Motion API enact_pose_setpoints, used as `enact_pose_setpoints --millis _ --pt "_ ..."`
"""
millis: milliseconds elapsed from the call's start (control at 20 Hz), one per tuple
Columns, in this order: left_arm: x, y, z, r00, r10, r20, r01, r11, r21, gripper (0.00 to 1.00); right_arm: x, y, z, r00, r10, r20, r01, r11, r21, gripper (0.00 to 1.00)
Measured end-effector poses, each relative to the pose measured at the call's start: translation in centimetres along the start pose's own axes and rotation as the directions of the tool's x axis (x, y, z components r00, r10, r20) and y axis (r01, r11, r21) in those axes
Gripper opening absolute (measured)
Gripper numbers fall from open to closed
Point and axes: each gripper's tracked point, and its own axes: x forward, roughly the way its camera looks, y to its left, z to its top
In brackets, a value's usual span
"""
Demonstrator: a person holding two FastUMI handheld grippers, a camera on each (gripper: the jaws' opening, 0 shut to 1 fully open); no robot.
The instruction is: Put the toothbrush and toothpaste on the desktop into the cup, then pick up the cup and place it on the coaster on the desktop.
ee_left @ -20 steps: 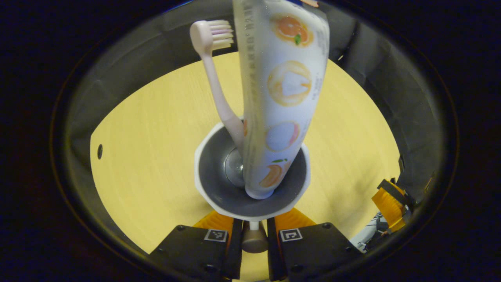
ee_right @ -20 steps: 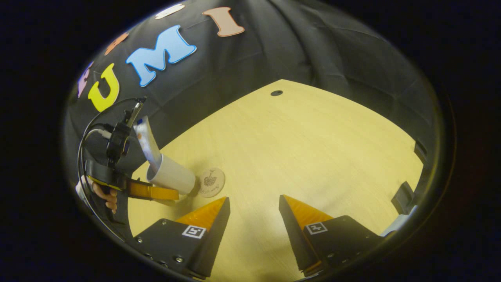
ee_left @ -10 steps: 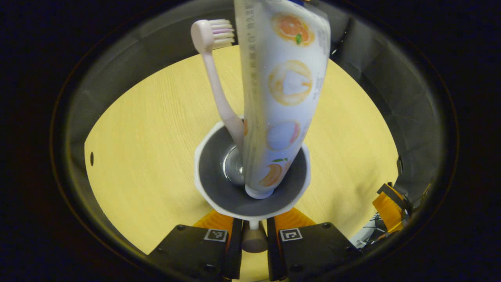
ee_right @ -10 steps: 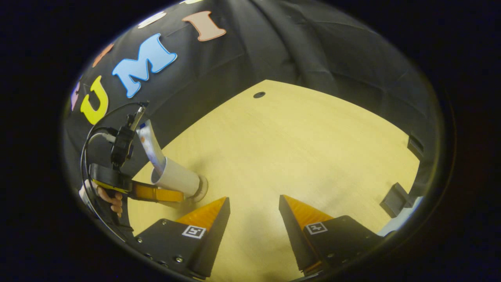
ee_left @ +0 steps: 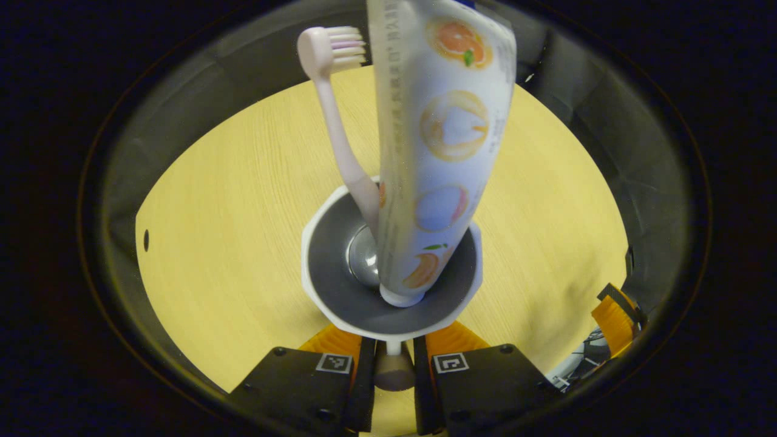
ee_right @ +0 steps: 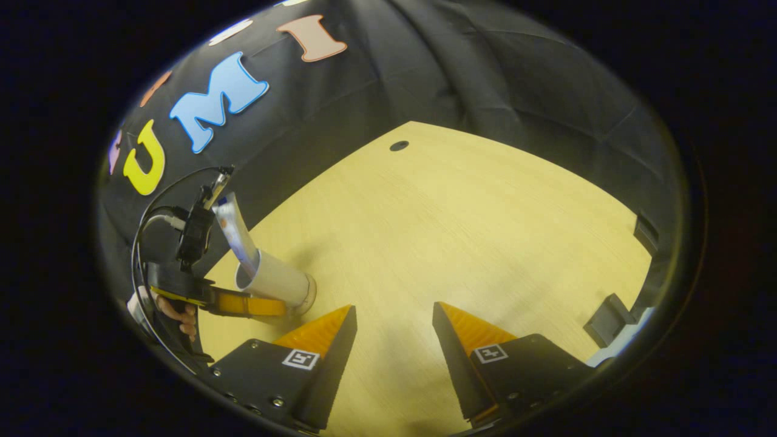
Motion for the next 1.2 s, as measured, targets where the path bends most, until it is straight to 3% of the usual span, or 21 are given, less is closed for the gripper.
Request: enact_pose_setpoints --millis 150,300,500,650,750,850,1050,1200 --pt "0.1 -0.1 0.0 1.000 -0.007 0.009 0.007 1.000 -0.003 0.36 -0.3 0.5 0.4 1.000 0.013 -0.004 -0.013 1.000 -0.021 0.77" --pt "0.0 -0.4 -0.2 1.000 -0.013 0.019 0.014 0.997 -0.069 0.44 -0.9 1.2 1.6 0.999 0.033 0.001 -0.032 0.997 -0.071 0.77" --pt "-1.9 -0.6 -0.2 0.992 0.019 0.126 -0.003 0.993 -0.122 0.71 -1.1 3.0 3.6 0.994 0.109 0.001 -0.108 0.985 -0.134 0.77" --pt "-5.4 0.1 -0.3 0.965 0.119 0.236 -0.074 0.978 -0.193 0.68 -1.2 3.5 5.0 0.985 0.170 -0.010 -0.170 0.969 -0.180 0.77" --pt "-8.6 0.5 -0.2 0.924 0.197 0.327 -0.104 0.954 -0.280 0.65 -1.8 3.3 6.4 0.982 0.187 0.001 -0.183 0.961 -0.206 0.77" --pt "-11.3 0.7 -1.0 0.865 0.264 0.428 -0.107 0.929 -0.355 0.67 -2.6 3.2 7.9 0.976 0.215 0.016 -0.205 0.949 -0.238 0.77" --pt "-20.1 -1.0 0.1 0.691 0.403 0.600 -0.108 0.878 -0.466 0.67 -3.2 2.3 10.4 0.963 0.266 0.040 -0.243 0.924 -0.296 0.77" --pt "-25.1 -2.7 -0.9 0.559 0.484 0.673 -0.117 0.850 -0.514 0.64 -4.4 2.4 11.0 0.952 0.301 0.058 -0.252 0.876 -0.411 0.76"
